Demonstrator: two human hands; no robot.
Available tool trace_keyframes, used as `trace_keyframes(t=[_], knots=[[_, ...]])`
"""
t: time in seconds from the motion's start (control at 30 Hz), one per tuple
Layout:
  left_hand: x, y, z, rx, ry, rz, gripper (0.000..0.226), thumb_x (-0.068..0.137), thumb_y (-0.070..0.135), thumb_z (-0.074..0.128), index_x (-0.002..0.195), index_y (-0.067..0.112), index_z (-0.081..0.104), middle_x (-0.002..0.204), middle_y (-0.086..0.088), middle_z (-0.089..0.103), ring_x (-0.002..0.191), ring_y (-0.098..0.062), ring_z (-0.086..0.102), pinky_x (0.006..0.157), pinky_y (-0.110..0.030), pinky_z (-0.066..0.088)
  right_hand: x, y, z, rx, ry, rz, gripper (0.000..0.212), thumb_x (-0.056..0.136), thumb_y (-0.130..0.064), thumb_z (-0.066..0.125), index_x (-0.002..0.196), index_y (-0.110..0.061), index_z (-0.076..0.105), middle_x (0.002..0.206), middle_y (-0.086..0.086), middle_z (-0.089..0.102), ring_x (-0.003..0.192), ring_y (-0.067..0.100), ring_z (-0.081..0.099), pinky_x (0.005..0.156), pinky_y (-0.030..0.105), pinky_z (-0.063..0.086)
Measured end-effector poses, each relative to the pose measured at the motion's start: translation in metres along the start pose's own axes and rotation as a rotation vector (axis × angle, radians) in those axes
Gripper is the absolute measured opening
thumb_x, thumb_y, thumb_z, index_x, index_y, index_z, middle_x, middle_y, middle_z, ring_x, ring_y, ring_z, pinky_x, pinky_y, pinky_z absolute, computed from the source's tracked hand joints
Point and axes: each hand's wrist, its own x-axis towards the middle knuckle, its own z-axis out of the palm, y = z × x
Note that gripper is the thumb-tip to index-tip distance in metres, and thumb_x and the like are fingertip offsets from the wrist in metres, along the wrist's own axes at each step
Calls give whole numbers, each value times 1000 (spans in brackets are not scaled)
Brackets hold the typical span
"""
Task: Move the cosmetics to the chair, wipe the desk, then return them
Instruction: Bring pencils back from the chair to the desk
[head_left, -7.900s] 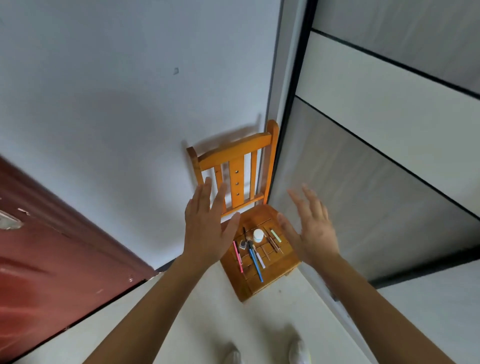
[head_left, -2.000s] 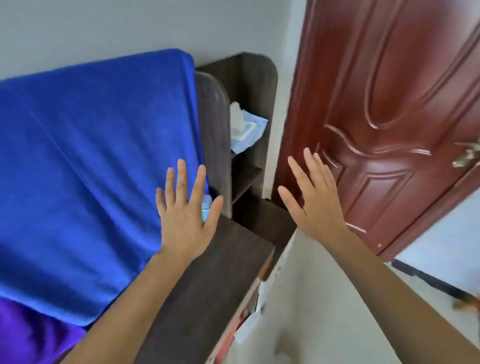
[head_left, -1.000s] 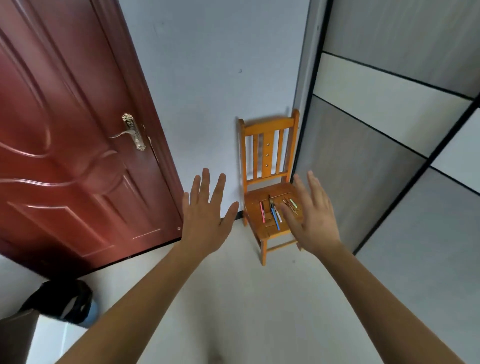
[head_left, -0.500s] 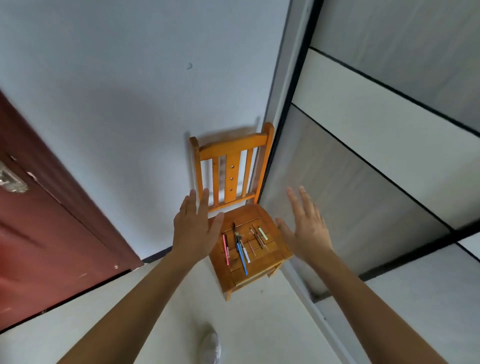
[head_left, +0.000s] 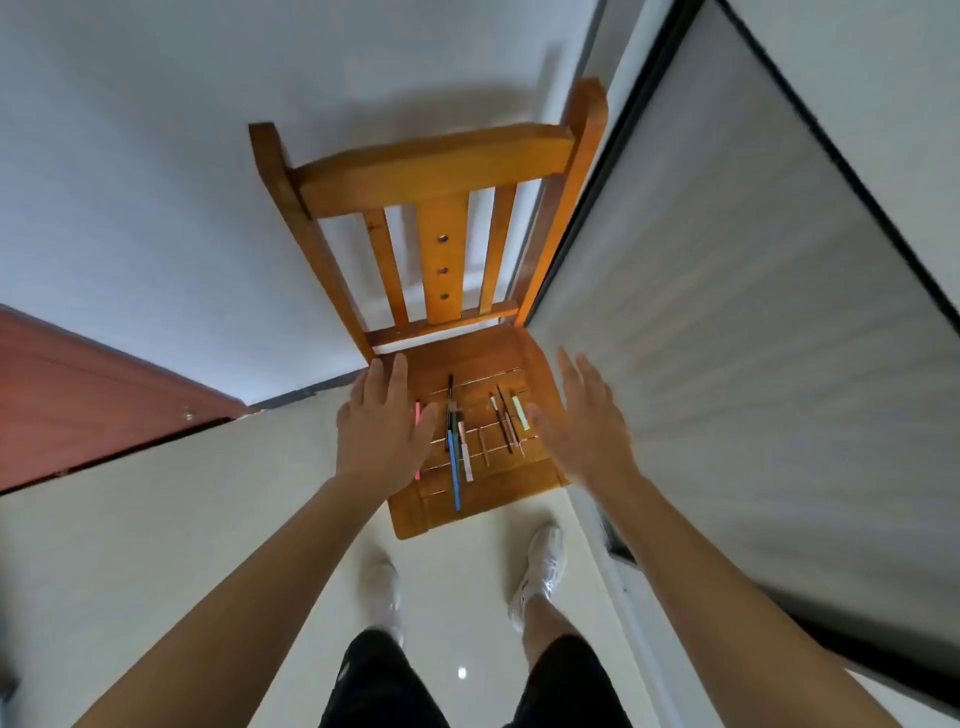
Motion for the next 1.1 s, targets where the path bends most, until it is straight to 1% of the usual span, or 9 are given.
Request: trace_keyframes(t=[0.1,0.2,0.33,0.43,0.53,0.7,0.9,1.0,1.1], knots=[[16,0,65,-65,-96,-143,69,96,67,25,153,31,11,161,-3,25,144,-36,31,110,-60,35,42,31,53,-52,-99,1,77,96,-63,44,156,-35,5,165,3,20,147,31,31,113,53,35],[22,-6,128,-73,-192,-250,70,97,63,32,154,29,9,163,-5,19,146,-36,26,111,-61,34,72,62,105,-89,-181,-1,77,94,-68,43,155,-33,12,161,3,30,143,32,38,110,53,41],[31,-16,195,-48,-238,-338,69,98,58,37,155,26,14,162,-7,22,145,-35,28,111,-57,33,92,89,170,-104,-281,-22,75,94,-68,46,154,-31,21,160,4,34,142,33,41,109,51,40],[40,-27,233,-66,-220,-411,69,96,55,45,153,24,21,155,-8,33,138,-34,38,107,-54,39,96,100,212,-90,-326,-42,71,95,-64,48,153,-27,29,156,4,40,138,31,46,107,46,43],[51,-38,263,-49,-143,-451,65,95,51,51,148,19,31,147,-10,43,130,-33,44,102,-49,44,96,104,245,-59,-332,24,68,98,-61,46,152,-23,34,154,5,44,135,31,50,104,44,47],[59,-50,296,-96,-72,-452,45,96,43,54,128,11,53,127,-10,53,116,-27,50,93,-40,51,96,96,279,-69,-291,70,62,100,-56,47,149,-19,40,149,7,47,126,31,58,99,42,51],[56,-60,308,-258,-5,-426,29,95,32,62,118,15,65,116,-4,58,103,-19,55,81,-23,45,96,92,290,122,-229,46,39,99,-39,60,134,-21,57,131,5,59,112,22,63,88,31,53],[62,-65,309,-329,-14,-455,23,92,28,67,112,15,68,112,-3,58,94,-15,55,72,-15,40,99,88,294,218,-236,78,24,98,-32,63,117,-19,68,105,0,67,92,16,65,66,15,45],[65,-66,310,-378,-14,-474,18,90,24,70,106,16,71,108,-2,61,86,-10,53,64,-7,32,100,82,297,292,-252,147,18,94,-29,68,103,-14,74,82,-8,67,69,5,62,54,13,37]])
